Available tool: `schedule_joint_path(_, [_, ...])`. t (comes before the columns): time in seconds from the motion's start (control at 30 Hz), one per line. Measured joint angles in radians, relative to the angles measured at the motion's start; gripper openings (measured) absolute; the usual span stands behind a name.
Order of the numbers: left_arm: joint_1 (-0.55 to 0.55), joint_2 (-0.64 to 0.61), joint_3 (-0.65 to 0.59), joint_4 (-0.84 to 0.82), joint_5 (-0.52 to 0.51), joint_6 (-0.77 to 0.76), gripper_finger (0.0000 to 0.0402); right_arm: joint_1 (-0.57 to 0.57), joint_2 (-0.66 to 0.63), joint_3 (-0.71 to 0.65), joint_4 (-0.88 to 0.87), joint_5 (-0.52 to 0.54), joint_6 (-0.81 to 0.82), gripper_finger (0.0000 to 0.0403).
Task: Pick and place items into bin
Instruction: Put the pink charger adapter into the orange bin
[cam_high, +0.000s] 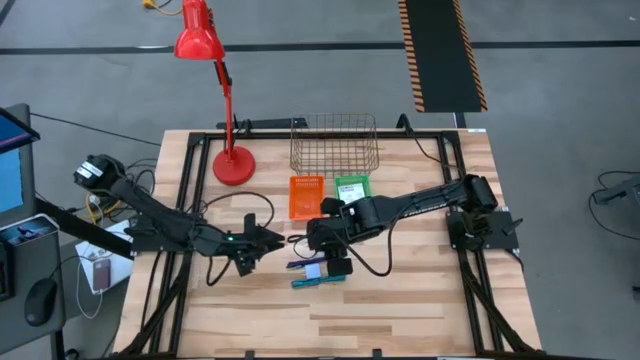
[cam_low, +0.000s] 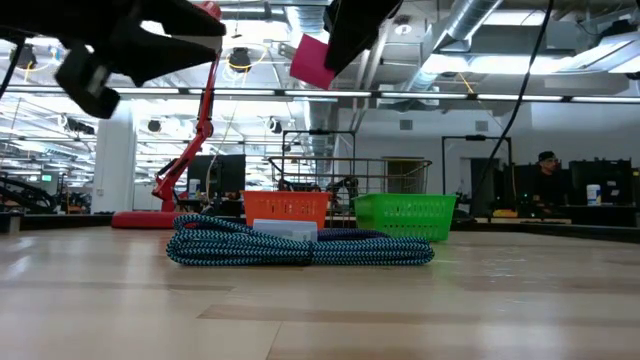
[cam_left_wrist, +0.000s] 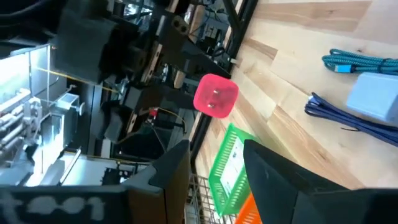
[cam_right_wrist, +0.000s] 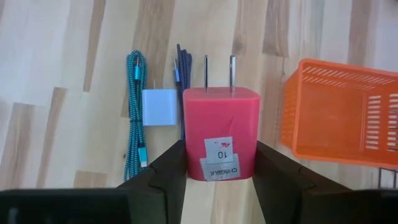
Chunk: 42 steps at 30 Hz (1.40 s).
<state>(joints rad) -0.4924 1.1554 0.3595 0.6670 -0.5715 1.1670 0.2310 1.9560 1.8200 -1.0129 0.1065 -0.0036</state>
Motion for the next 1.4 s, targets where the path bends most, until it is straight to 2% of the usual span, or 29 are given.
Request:
schedule_joint_path(0.4, [0.049, 0.182, 0.141, 0.0, 0.036, 0.048, 0.0144, 0.0, 0.0, 0.001, 0.0, -0.004, 0.002, 0.0144])
schedule_joint_path(0.7, [0.055, 0.27, 0.169, 0.01, 0.014, 0.107, 0.0178, 0.0, 0.0, 0.001, -0.004, -0.014, 0.002, 0.015])
schedule_joint_path(0.97, [0.093, 0.279, 0.17, 0.057, 0.021, 0.179, 0.019, 0.0, 0.0, 0.001, -0.004, -0.03, 0.003, 0.0148])
schedule_joint_path(1.23, [0.124, 0.279, 0.17, 0.06, 0.116, 0.191, 0.019, 0.0, 0.0, 0.001, 0.0, -0.031, -0.005, 0.0143])
schedule_joint_path(1.4, [0.133, 0.279, 0.17, 0.069, 0.14, 0.228, 0.019, 0.0, 0.0, 0.001, 0.001, -0.031, -0.005, 0.0151])
